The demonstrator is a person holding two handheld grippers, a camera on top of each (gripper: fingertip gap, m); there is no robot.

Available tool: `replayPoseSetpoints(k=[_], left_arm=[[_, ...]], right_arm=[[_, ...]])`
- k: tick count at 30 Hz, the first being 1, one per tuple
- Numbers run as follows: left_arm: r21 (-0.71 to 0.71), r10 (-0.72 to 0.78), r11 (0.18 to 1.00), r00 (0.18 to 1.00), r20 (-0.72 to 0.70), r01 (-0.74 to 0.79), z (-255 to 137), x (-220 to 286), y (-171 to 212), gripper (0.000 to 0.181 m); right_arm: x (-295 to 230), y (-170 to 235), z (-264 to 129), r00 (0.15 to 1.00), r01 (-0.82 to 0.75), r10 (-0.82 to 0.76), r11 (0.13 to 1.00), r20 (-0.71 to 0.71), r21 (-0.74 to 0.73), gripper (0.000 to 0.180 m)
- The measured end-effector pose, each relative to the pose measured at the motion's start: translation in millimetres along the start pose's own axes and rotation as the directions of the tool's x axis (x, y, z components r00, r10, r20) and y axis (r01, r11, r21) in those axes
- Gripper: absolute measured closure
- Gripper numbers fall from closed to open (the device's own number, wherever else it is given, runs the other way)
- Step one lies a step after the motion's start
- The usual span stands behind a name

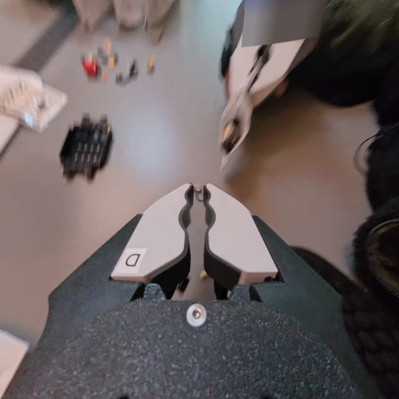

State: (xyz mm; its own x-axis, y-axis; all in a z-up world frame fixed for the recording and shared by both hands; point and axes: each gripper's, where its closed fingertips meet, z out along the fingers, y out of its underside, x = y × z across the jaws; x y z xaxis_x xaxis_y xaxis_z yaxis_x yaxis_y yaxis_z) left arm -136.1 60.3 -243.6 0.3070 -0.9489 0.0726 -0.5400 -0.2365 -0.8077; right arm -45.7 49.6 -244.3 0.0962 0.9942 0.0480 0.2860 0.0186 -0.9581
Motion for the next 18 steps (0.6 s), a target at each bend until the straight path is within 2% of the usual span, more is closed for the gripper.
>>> replayPoseSetpoints(k=[2, 4, 8, 12, 15, 18], left_arm=[[0.103, 0.073, 0.992, 0.997, -0.022, -0.070, 3.8, 19.8, -32.7, 0.173], [0.119, 0.125, 0.985, 0.992, 0.014, -0.126, 14.7, 27.1, -46.4, 0.173], [0.113, 0.169, 0.979, 0.986, 0.001, -0.168, 36.2, 40.2, -51.8, 0.157], [0.129, 0.167, 0.977, 0.986, 0.030, -0.169, 25.0, 32.8, -52.4, 0.153], [0.057, 0.148, 0.987, 0.986, 0.077, -0.153, -1.5, 14.8, -34.6, 0.156], [-0.135, 0.053, 0.990, 0.989, 0.140, -0.034, -26.5, -11.1, 13.3, 0.155]], right_arm=[[-1.8, -0.5, 1.6, 1.000, 0.003, -0.003, 1.000, 0.005, 0.000, 0.180], [-3.8, -1.6, 2.0, 1.000, 0.006, -0.006, 1.000, 0.012, 0.006, 0.180], [-5.1, -4.0, 0.7, 1.000, 0.006, -0.006, 1.000, 0.019, 0.024, 0.180], [-3.5, -5.3, -0.9, 1.000, 0.001, -0.002, 0.999, 0.014, 0.033, 0.180], [-1.3, -6.2, -2.4, 1.000, -0.004, 0.004, 0.999, 0.006, 0.040, 0.180], [0.1, -5.7, -2.8, 1.000, -0.012, 0.011, 0.999, 0.005, 0.040, 0.180]])
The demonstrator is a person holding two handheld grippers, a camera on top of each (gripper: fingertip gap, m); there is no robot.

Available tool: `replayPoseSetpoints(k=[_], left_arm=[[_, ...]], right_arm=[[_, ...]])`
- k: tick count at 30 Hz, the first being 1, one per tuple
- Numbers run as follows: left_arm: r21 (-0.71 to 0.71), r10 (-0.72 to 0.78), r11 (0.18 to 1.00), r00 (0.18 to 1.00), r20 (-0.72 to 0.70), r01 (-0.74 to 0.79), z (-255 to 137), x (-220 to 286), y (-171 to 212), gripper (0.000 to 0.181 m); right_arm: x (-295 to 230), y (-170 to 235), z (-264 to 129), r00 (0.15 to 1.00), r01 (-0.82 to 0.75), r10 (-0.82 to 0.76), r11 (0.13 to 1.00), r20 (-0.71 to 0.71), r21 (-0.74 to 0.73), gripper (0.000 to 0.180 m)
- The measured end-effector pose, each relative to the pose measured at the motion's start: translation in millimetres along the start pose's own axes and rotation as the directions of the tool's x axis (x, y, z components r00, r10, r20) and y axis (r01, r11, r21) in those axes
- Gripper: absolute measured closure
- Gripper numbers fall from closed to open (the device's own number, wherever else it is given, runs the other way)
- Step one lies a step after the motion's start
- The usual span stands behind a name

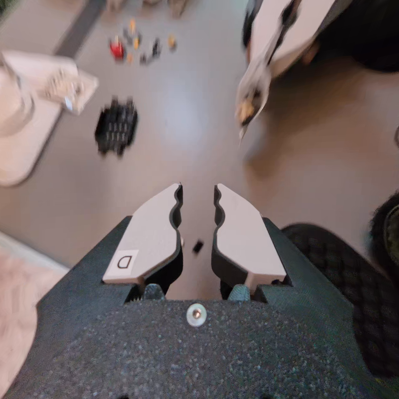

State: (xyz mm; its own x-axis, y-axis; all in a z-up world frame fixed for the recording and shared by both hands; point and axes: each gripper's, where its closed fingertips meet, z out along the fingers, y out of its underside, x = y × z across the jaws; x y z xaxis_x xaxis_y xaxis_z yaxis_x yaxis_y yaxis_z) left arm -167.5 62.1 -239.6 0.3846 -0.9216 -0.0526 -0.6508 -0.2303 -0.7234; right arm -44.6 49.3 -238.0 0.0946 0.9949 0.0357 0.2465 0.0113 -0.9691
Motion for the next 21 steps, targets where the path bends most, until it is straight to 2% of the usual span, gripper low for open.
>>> replayPoseSetpoints(k=[4, 8, 10, 13, 18, 21], left_arm=[[-0.253, -0.108, 0.963, 0.994, -0.022, 0.099, 1.8, -4.3, 67.2, 0.149], [-0.318, -0.147, 0.940, 0.988, -0.045, 0.126, 9.2, -4.3, 88.0, 0.152], [-0.302, -0.154, 0.944, 0.987, -0.052, 0.131, 10.9, -5.2, 86.9, 0.155], [-0.295, -0.167, 0.946, 0.982, -0.090, 0.134, 11.8, -0.2, 86.3, 0.173], [-0.280, -0.119, 0.955, 0.990, -0.071, 0.095, 12.3, -3.0, 80.3, 0.175], [-0.025, -0.033, 0.999, 0.995, -0.096, 0.031, 10.0, 5.4, 23.6, 0.175]], right_arm=[[-0.3, 1.3, 0.9, 1.000, -0.002, 0.002, 1.000, 0.002, -0.005, 0.180], [0.0, 1.2, 0.5, 1.000, -0.004, 0.004, 1.000, 0.002, -0.005, 0.180], [-0.3, 1.1, 0.3, 1.000, -0.003, 0.003, 1.000, 0.004, -0.005, 0.180], [-0.6, 1.2, 0.3, 1.000, -0.002, 0.002, 1.000, 0.005, -0.007, 0.180], [-1.6, 2.8, 1.2, 1.000, 0.001, -0.001, 1.000, 0.008, -0.018, 0.180], [-2.8, 6.0, 4.1, 1.000, 0.016, -0.016, 0.999, 0.006, -0.045, 0.180]])
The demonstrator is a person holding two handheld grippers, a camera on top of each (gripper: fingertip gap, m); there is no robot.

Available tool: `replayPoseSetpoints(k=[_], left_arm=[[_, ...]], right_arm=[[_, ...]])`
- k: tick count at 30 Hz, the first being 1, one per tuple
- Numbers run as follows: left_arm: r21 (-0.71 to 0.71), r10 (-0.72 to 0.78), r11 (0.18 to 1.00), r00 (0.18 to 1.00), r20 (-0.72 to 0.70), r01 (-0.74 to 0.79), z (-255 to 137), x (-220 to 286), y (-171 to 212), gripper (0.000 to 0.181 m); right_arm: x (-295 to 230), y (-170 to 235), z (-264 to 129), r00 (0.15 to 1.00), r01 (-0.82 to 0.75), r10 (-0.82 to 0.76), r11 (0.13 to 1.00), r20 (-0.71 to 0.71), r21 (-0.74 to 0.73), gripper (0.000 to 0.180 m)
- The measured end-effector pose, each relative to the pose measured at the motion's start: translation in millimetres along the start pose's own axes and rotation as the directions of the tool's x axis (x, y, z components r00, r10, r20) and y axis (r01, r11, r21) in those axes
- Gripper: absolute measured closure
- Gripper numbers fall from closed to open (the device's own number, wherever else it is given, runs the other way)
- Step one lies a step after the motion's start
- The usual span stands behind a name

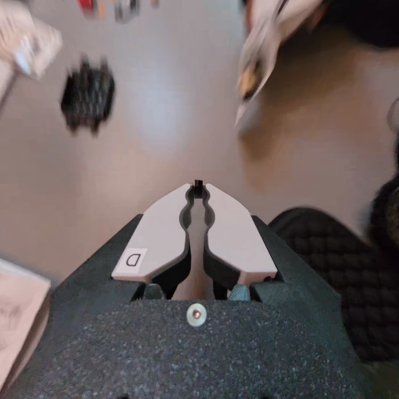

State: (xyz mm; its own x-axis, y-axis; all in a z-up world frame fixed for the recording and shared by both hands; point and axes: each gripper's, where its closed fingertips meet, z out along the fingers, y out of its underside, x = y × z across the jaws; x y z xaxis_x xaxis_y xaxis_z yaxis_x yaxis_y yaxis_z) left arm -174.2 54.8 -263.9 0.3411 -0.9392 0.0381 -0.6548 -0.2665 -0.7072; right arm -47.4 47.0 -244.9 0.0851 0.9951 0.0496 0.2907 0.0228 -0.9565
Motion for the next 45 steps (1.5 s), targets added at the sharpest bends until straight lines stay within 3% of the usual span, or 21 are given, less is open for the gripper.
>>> replayPoseSetpoints(k=[3, 5, 9, 13, 17, 20, 26, 33, 39, 45], left_arm=[[0.209, 0.124, 0.970, 0.992, 0.003, -0.122, 5.2, 22.7, -56.5, 0.175], [0.264, 0.166, 0.950, 0.986, 0.022, -0.166, 16.4, 33.7, -78.0, 0.174], [0.259, 0.200, 0.946, 0.980, 0.015, -0.197, 36.0, 45.9, -86.7, 0.159], [0.293, 0.168, 0.941, 0.986, 0.020, -0.166, 24.4, 37.2, -85.5, 0.153], [0.197, 0.065, 0.975, 0.984, 0.164, -0.098, -7.7, -9.2, -51.5, 0.159], [0.062, -0.051, 0.997, 0.976, 0.214, 0.038, -21.5, -36.9, -2.0, 0.159], [-0.095, -0.150, 0.982, 0.982, 0.113, 0.161, -6.0, -30.5, 49.6, 0.158], [-0.130, -0.171, 0.975, 0.983, 0.068, 0.179, 5.3, -26.8, 59.2, 0.168], [-0.109, -0.133, 0.984, 0.989, 0.059, 0.139, 10.2, -24.6, 51.1, 0.176], [0.222, 0.061, 0.974, 0.998, -0.031, -0.053, 7.8, 20.3, -46.3, 0.175]], right_arm=[[-2.3, -0.4, 2.4, 1.000, 0.003, -0.003, 1.000, 0.007, -0.003, 0.180], [-4.0, -1.1, 2.5, 1.000, 0.007, -0.007, 1.000, 0.010, 0.002, 0.180], [-4.8, -2.7, 1.2, 1.000, 0.006, -0.006, 1.000, 0.016, 0.014, 0.180], [-3.3, -3.9, 0.0, 1.000, 0.003, -0.003, 1.000, 0.010, 0.022, 0.180], [-0.3, -5.2, -2.2, 1.000, -0.007, 0.007, 0.999, 0.002, 0.032, 0.180], [-0.3, -4.0, -1.4, 1.000, -0.012, 0.011, 1.000, 0.005, 0.028, 0.180], [-0.2, -3.4, -1.4, 1.000, -0.013, 0.013, 1.000, 0.005, 0.025, 0.180], [-0.4, -3.0, -1.7, 1.000, -0.010, 0.009, 1.000, 0.006, 0.022, 0.180], [-1.8, -1.9, -0.7, 1.000, -0.005, 0.004, 1.000, 0.010, 0.013, 0.180], [-4.0, 0.7, 2.7, 1.000, 0.015, -0.015, 1.000, 0.012, -0.011, 0.180]])
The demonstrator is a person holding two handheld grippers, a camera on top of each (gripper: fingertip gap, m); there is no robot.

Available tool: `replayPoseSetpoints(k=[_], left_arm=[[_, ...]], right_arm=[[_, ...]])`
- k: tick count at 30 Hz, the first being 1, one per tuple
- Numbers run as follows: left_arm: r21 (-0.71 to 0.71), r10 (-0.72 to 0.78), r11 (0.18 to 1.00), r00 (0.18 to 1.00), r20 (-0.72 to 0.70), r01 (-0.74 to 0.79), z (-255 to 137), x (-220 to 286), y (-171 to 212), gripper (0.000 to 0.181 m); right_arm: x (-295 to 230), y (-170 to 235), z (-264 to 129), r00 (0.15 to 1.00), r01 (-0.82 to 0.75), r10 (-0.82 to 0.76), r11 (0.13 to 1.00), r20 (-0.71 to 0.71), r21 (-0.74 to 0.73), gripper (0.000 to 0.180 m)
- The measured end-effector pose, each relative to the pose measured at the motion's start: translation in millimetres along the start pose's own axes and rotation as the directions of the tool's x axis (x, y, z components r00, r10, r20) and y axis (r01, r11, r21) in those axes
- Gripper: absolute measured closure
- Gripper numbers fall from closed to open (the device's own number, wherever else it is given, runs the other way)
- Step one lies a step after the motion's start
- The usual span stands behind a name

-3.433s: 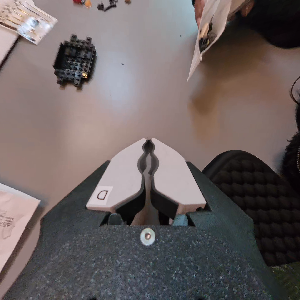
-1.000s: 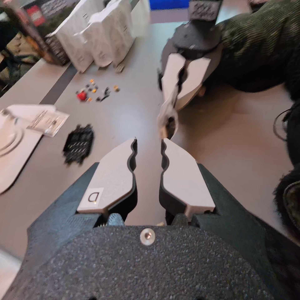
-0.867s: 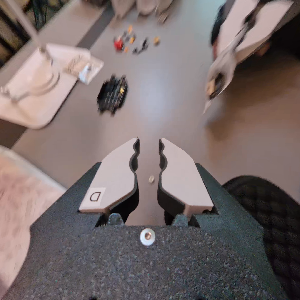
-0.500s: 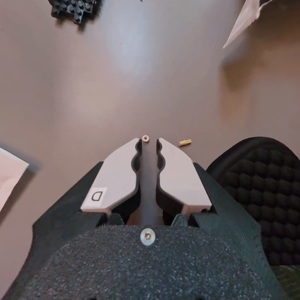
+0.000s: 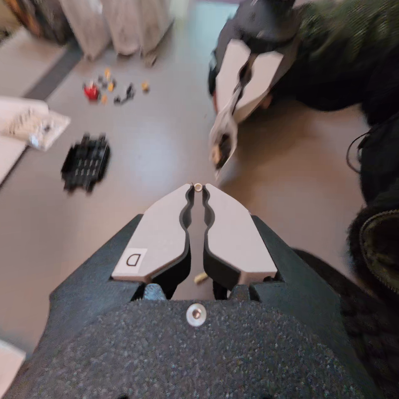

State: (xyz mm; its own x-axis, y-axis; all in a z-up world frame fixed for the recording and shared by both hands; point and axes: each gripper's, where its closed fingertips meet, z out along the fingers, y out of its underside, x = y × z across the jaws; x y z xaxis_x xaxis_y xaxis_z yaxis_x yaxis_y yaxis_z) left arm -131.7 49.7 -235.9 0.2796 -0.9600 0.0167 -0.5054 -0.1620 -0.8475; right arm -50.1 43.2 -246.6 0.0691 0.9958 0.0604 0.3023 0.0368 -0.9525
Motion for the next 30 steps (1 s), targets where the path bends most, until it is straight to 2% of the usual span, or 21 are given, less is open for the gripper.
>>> replayPoseSetpoints(k=[3, 7, 12, 14, 16, 22, 26, 30], left_arm=[[0.056, 0.080, 0.995, 0.997, 0.009, -0.080, 18.9, 14.6, -27.4, 0.174], [0.061, 0.107, 0.992, 0.994, -0.004, -0.106, 35.4, 24.7, -34.6, 0.164], [0.058, 0.064, 0.996, 0.997, 0.052, -0.067, 12.7, 6.4, -27.6, 0.158], [-0.010, 0.037, 0.999, 0.998, 0.050, -0.036, -1.2, 0.4, -10.2, 0.159], [-0.151, -0.012, 0.988, 1.000, 0.014, 0.014, -12.5, 1.5, 22.0, 0.159], [-0.426, -0.144, 0.896, 0.990, -0.007, 0.128, -23.5, 5.9, 91.1, 0.155], [-0.458, -0.152, 0.880, 0.988, -0.021, 0.126, -21.8, 7.6, 100.6, 0.157], [-0.453, -0.162, 0.882, 0.987, -0.022, 0.134, -21.6, 6.0, 102.2, 0.171]], right_arm=[[-1.4, -1.8, -0.4, 1.000, -0.001, 0.000, 1.000, 0.006, 0.013, 0.180], [-2.4, -3.4, -1.1, 1.000, -0.001, 0.001, 1.000, 0.012, 0.025, 0.180], [0.0, -4.2, -2.7, 1.000, -0.011, 0.011, 0.999, 0.005, 0.034, 0.180], [0.7, -4.1, -3.0, 1.000, -0.014, 0.013, 0.999, 0.003, 0.034, 0.180], [1.1, -3.9, -3.1, 1.000, -0.015, 0.015, 0.999, 0.002, 0.034, 0.180], [1.9, -4.2, -3.6, 1.000, -0.024, 0.024, 0.999, 0.002, 0.038, 0.180], [1.7, -4.0, -3.8, 1.000, -0.022, 0.022, 0.999, 0.003, 0.037, 0.180], [1.4, -3.7, -3.9, 1.000, -0.019, 0.019, 0.999, 0.004, 0.034, 0.180]])
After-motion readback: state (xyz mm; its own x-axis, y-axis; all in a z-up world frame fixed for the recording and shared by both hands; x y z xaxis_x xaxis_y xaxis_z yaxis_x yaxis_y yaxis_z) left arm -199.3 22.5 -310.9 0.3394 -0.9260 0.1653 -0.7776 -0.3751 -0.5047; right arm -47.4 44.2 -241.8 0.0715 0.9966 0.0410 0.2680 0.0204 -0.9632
